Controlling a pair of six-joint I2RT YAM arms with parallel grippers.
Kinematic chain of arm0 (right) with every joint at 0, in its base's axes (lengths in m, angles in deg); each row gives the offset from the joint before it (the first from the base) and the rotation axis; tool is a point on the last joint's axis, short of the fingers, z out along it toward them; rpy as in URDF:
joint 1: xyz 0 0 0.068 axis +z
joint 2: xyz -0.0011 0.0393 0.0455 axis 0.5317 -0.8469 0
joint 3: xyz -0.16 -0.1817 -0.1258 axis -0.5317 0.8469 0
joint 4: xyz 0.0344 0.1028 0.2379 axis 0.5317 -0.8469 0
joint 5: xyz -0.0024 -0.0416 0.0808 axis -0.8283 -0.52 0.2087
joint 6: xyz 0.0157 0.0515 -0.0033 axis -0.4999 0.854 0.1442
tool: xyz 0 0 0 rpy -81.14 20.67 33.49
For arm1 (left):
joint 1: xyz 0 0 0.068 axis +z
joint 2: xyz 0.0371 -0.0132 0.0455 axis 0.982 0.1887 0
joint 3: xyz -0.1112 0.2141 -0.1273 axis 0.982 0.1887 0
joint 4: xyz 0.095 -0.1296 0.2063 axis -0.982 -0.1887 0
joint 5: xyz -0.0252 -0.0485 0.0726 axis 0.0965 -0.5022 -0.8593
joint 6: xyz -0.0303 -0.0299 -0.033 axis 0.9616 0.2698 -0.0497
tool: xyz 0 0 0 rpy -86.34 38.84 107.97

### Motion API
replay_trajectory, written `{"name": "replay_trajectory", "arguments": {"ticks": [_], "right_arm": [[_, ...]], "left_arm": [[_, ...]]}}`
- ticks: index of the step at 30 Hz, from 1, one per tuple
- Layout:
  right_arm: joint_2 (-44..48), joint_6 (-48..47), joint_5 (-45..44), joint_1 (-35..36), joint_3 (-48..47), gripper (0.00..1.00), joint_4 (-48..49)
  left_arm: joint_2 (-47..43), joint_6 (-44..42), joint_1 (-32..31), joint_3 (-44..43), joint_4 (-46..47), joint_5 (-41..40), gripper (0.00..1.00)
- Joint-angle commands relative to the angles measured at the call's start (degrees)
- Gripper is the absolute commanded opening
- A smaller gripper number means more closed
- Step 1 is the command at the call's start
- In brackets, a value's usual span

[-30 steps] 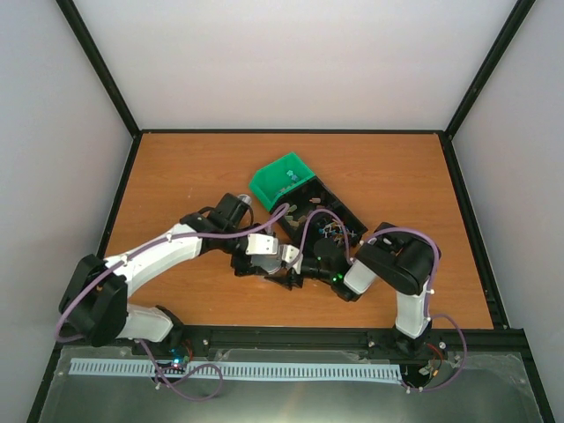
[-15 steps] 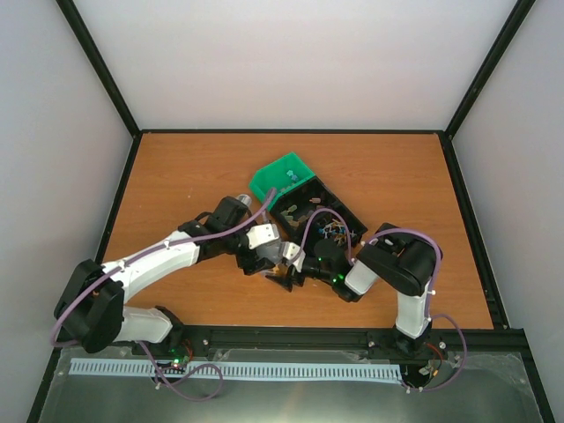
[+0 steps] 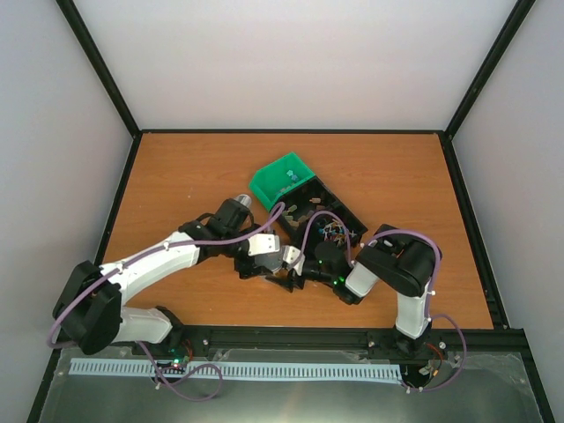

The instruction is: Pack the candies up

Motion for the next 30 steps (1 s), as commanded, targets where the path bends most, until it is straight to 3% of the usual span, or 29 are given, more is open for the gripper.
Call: {"name": "replay_trajectory", "arguments": {"ticks": [1, 4, 6, 8, 10, 14, 17, 22, 30], "right_arm": [[0.67, -1.79, 5.57, -1.46, 1.06, 0.66, 2.94], [1.17, -2.7, 8.0, -2.22, 1.19, 0.65, 2.65], [1.57, -3.08, 6.84, -2.25, 1.3, 0.73, 2.28], [2.07, -2.55, 4.56, -2.27, 1.35, 0.88, 1.94], [2.54, -1.06, 3.77, -2.28, 1.53, 0.97, 1.78], [2.64, 0.42, 1.28, -1.65, 2.39, 1.0, 2.78], [1.74, 0.82, -1.57, -1.14, 2.1, 1.0, 2.7], [1.02, 0.86, -3.1, -0.93, 0.62, 0.99, 1.65], [1.8, -0.86, -0.61, -0.93, 1.44, 0.74, 1.14]], "left_arm": [[4.2, -22.64, -0.98, -1.12, -15.84, 5.31, 0.76], [6.81, -26.24, -0.5, -3.12, -17.68, 5.41, 0.76], [8.23, -23.21, 0.26, -4.31, -16.56, 5.29, 0.76], [8.72, -13.78, 0.98, -4.7, -11.97, 3.36, 0.74], [8.18, -1.05, 1.16, -3.35, -5.65, -0.16, 0.73], [4.3, 14.69, 1.09, 1.11, 3.1, -4.55, 0.73], [3.03, 20.33, 0.17, 2.63, 5.56, -7.03, 0.73], [2.83, 19.21, -2.51, 3.03, 4.99, -7.07, 0.74], [-0.78, 0.7, -2.39, 3.65, -2.8, 1.35, 0.74]]}}
